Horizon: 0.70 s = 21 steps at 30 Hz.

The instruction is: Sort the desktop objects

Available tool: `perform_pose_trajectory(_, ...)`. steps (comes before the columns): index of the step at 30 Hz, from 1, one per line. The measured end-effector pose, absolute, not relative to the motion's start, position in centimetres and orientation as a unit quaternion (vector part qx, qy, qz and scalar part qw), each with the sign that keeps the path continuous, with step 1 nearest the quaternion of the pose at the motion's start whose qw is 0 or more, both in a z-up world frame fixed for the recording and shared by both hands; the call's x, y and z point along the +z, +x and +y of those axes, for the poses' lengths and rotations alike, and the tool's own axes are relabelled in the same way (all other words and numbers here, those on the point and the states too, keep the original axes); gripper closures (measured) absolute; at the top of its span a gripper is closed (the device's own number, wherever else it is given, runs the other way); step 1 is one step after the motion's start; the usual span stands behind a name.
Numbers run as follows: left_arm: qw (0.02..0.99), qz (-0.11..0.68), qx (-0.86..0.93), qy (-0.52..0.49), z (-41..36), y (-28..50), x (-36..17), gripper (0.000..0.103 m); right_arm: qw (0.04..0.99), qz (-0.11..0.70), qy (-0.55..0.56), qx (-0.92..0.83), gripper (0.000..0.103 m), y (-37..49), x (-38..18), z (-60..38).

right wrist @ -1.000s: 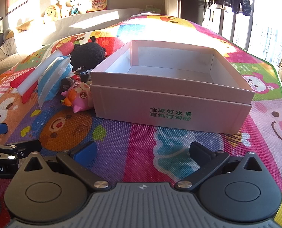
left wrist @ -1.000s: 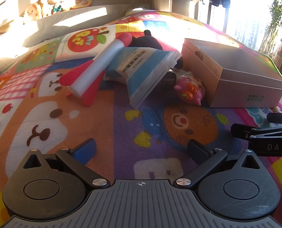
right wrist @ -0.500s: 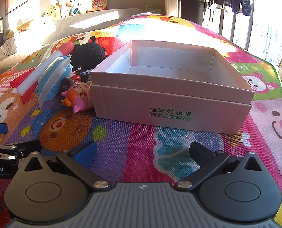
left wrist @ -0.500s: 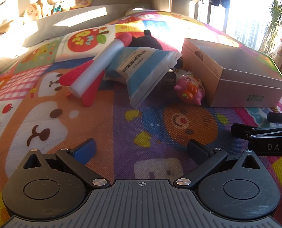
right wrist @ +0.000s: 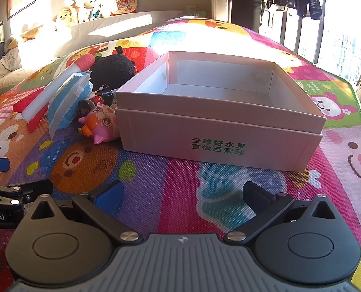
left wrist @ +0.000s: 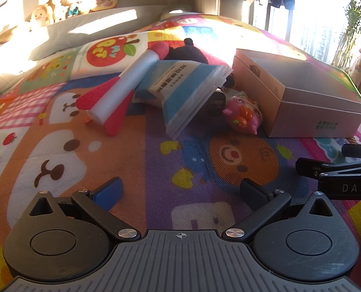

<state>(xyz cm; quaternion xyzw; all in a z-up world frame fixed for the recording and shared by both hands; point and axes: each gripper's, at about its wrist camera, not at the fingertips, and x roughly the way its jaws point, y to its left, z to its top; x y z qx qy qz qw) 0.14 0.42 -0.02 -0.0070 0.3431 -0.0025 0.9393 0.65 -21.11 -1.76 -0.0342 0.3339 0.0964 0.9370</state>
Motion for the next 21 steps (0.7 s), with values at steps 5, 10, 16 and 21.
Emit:
perform_pose_trajectory(5, 0.939, 0.343, -0.002, -0.007, 0.4, 0.2, 0.0, 0.000, 0.937, 0.334, -0.034, 0.096, 0.000, 0.7, -1.8, -21.1)
perform_pose_trajectory(10, 0.939, 0.345, -0.001, -0.005, 0.3, 0.0, 0.0, 0.000, 0.937, 0.335, -0.033, 0.096, 0.000, 0.5, -1.7, -21.1)
perform_pose_trajectory(16, 0.936, 0.353, -0.003, -0.002, 0.2, 0.1, 0.0, 0.000, 0.936, 0.342, -0.026, 0.084, 0.000, -0.8, -1.5, -21.3)
perform_pose_trajectory(21, 0.930, 0.368, -0.007, 0.003, 0.1, 0.1, 0.3, 0.000, 0.933, 0.352, -0.022, 0.074, 0.000, -2.3, -1.3, -21.6)
